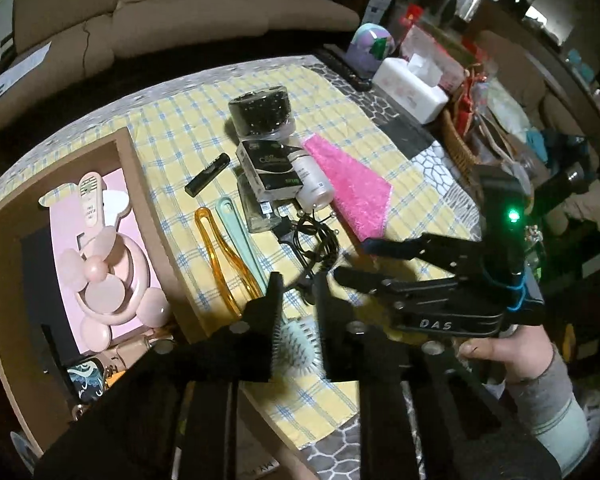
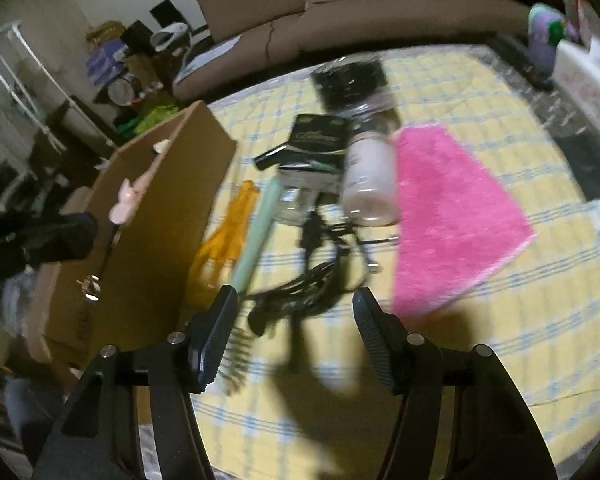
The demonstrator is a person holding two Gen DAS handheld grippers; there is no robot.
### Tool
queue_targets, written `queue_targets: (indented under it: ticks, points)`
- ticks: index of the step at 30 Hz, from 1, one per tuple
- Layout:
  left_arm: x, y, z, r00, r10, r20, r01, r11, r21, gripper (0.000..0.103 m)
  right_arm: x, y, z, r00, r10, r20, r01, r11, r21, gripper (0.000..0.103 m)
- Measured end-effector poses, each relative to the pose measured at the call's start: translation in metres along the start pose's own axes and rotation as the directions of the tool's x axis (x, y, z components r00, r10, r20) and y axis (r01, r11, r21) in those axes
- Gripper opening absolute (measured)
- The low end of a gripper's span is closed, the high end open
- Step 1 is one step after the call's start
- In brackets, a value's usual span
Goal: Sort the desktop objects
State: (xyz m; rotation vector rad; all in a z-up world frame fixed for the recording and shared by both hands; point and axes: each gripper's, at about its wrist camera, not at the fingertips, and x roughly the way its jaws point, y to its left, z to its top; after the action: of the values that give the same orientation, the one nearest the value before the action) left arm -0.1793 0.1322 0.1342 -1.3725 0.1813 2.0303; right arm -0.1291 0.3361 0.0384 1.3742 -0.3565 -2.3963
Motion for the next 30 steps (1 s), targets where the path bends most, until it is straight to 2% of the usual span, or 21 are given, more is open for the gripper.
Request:
queue_targets:
  ticks: [2,3,6,8,11,13,15,16,17,20,23,27,30]
  points:
    - [0.005,0.001,0.000,1.000,0.000,-0.004,0.000,1.000,0.000,0.030,0.010,0.002,0.000,1.000,-0.009,-0.018,0.009,1.000,-0.001,0.065]
    - [0.006,0.002,0.001,1.000,0.001,-0.002,-0.001,1.000,-0.003,0.030,0.016,0.004,-0.001,0.999,-0.039,-0.025,0.038,0.999,-0.009,0.067]
    - [0.011,0.007,0.003,1.000,-0.001,0.002,0.001,1.000,-0.025,0.032,0.031,0.000,-0.001,1.000,0.004,-0.030,-0.003,0.999,0.034,0.078]
    - [0.013,0.010,0.003,1.000,-0.002,0.001,0.002,0.999,-0.036,0.042,0.037,0.003,0.001,1.000,-0.012,-0.019,0.012,0.999,0.035,0.081]
    - [0.016,0.012,0.002,1.000,0.001,-0.004,-0.001,0.999,-0.040,0.044,0.048,0.013,0.004,0.999,-0.036,-0.009,0.036,0.999,-0.001,0.088]
    - [0.018,0.013,0.000,1.000,0.003,-0.010,-0.003,0.999,-0.042,0.044,0.056,0.013,0.005,0.996,-0.079,-0.029,0.079,0.997,0.003,0.088]
    - [0.020,0.013,-0.001,1.000,0.002,-0.013,-0.002,0.999,-0.044,0.044,0.063,0.009,0.003,0.996,-0.083,-0.038,0.084,0.996,0.016,0.086]
    - [0.021,0.012,-0.001,1.000,0.001,-0.013,-0.001,0.999,-0.045,0.044,0.062,0.007,0.002,0.996,-0.084,-0.030,0.084,0.996,0.017,0.080]
    - [0.021,0.012,-0.001,1.000,0.001,-0.013,-0.001,0.999,-0.046,0.044,0.060,0.006,0.001,0.996,-0.084,-0.022,0.085,0.996,0.016,0.059]
    - [0.022,0.012,-0.001,1.000,0.000,-0.014,-0.001,0.999,-0.045,0.044,0.047,-0.009,0.002,1.000,-0.015,-0.008,0.015,0.997,0.074,0.020]
    - [0.022,0.009,-0.001,1.000,-0.002,-0.014,0.001,0.999,-0.045,0.044,0.035,-0.017,0.001,1.000,0.029,-0.006,-0.028,0.994,0.104,0.018]
    - [0.023,0.004,-0.002,1.000,-0.017,-0.019,0.016,0.999,-0.047,0.045,0.006,-0.022,-0.003,0.996,0.078,0.036,-0.082,0.988,0.134,0.016]
    - [0.029,-0.005,-0.002,0.999,-0.010,-0.033,0.009,1.000,-0.023,0.053,-0.019,-0.021,-0.001,0.992,0.101,0.080,-0.112,0.984,0.140,0.016]
